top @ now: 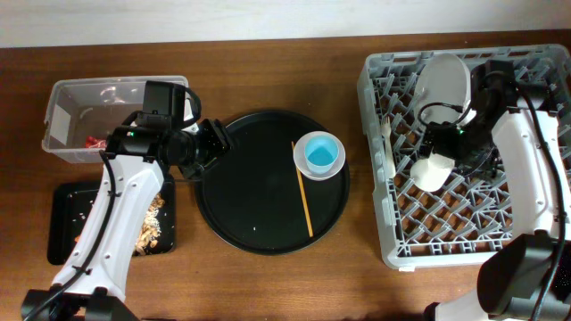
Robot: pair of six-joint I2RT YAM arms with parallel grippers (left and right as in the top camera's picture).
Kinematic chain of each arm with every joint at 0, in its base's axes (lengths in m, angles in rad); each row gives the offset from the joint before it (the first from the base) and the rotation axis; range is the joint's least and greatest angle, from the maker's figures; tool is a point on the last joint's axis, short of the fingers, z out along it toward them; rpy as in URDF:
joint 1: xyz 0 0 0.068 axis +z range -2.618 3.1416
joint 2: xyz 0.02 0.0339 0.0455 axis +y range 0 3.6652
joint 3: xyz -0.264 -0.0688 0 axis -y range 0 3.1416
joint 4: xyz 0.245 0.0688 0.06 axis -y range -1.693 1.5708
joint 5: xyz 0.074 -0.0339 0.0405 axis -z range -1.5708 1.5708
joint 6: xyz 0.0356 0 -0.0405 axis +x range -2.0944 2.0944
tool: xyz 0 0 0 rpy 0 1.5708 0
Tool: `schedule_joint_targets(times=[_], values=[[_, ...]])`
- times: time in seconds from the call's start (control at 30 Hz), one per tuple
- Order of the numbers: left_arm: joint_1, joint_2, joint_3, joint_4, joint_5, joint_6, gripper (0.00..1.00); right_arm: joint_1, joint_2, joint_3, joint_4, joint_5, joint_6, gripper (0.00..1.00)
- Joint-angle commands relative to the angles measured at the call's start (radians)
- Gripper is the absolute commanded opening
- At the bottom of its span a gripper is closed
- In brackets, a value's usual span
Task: Sort waste into correct bins and load items into the dishwasher rack
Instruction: 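Grasp the blue cup from the pink bowl with the left gripper and lift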
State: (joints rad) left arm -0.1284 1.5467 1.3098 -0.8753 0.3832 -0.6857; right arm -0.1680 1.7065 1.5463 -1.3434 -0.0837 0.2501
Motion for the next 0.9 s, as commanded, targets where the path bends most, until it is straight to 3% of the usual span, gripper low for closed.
schedule_joint_targets(times=[0.0,0.07,0.2,0.3,0.43,0.53,0.8,0.87], values=[[-0.01,-0.006,0.002,0.006,0.039,0.137,0.63,0.019,-0.083,-0.007,0.01,-0.198,-0.028,0.97],[-0.043,-0.006,0.002,0.042,0.155,0.275,0.63,0.037,-0.129,-0.007,0.044,-0.281,-0.032,0.99],[-0.198,-0.006,0.033,0.066,0.174,0.344,0.72,0.04,-0.144,-0.008,0.072,-0.304,-0.033,0.99],[-0.286,0.023,0.216,-0.082,-0.01,0.344,0.76,0.037,-0.14,-0.008,0.065,-0.298,-0.033,0.99],[-0.397,0.207,0.521,-0.301,-0.058,0.479,0.82,0.037,-0.138,-0.008,0.068,-0.298,-0.032,0.99],[-0.454,0.343,0.6,-0.327,-0.194,0.478,0.84,0.037,-0.129,-0.008,0.051,-0.298,-0.033,0.99],[-0.465,0.51,0.6,-0.209,-0.302,0.458,0.82,0.037,-0.127,-0.114,0.089,-0.298,-0.033,0.99],[-0.465,0.526,0.6,-0.207,-0.372,0.388,0.81,0.037,-0.127,-0.13,0.103,-0.298,-0.033,0.99]])
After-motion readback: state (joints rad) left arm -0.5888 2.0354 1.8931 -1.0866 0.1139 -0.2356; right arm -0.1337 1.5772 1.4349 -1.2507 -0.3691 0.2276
